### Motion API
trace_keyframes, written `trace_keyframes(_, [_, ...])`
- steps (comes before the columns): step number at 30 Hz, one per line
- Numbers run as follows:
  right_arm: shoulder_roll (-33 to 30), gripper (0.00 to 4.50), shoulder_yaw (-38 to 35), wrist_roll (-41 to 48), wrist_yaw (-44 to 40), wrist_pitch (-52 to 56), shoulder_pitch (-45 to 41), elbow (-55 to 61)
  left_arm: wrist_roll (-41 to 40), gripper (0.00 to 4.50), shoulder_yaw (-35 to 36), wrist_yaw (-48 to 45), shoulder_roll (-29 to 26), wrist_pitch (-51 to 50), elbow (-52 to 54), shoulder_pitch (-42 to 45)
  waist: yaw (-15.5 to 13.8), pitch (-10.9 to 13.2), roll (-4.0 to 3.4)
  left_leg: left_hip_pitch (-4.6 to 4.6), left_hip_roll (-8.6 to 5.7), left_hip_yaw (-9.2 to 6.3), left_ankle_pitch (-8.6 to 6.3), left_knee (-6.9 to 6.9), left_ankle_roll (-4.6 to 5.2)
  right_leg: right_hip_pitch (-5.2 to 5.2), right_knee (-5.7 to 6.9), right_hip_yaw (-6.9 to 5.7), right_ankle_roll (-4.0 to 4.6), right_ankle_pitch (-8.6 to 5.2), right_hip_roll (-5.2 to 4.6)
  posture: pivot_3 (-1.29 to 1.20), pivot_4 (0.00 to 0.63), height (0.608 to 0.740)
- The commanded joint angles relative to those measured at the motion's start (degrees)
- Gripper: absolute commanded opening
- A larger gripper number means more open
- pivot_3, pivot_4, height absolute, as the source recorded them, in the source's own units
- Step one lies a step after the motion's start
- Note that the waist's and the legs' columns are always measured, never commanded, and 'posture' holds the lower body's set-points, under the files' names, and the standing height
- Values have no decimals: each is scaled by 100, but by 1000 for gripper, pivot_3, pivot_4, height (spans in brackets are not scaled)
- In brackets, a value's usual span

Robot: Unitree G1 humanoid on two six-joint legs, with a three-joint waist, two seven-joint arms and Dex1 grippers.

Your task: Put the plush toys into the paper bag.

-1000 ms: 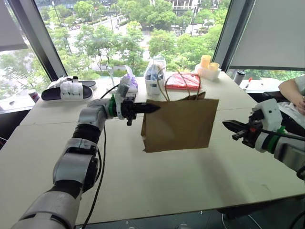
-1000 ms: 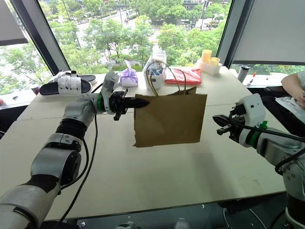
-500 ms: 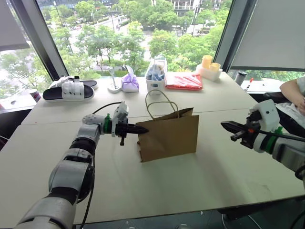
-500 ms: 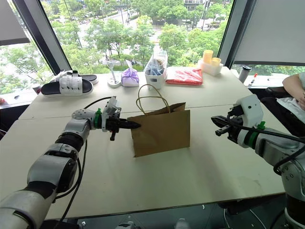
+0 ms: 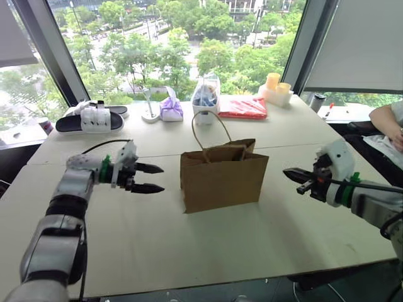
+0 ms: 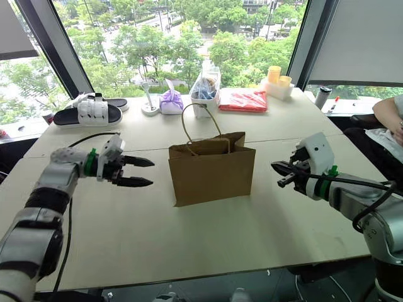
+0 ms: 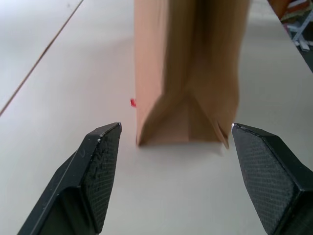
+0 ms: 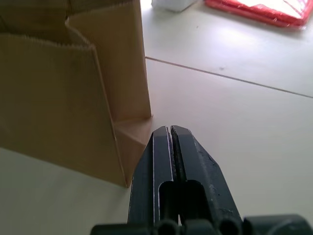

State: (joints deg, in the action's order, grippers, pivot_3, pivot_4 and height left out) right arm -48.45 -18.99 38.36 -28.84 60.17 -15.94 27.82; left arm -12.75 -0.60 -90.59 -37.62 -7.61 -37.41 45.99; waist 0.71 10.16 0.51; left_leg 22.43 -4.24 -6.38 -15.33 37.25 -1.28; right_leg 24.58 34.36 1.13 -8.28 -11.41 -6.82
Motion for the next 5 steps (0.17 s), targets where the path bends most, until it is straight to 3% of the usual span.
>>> trace_keyframes(1, [-249,0,-81,57,-390,-220,233,346,-653,3741,480,491,-324,-1207,1861,-715,-4,0,0,1,3,0,0,0,0,0,-1,2,0,0,-1,0,150,740])
trace_keyframes(5, [-373,0,-95,337,-783,-253,327,585,-1312,3741,981,1242,-566,-2440,3602,-1700,0,1,1,-3,9,-4,0,0,0,-2,0,3,0,0,0,0,150,740])
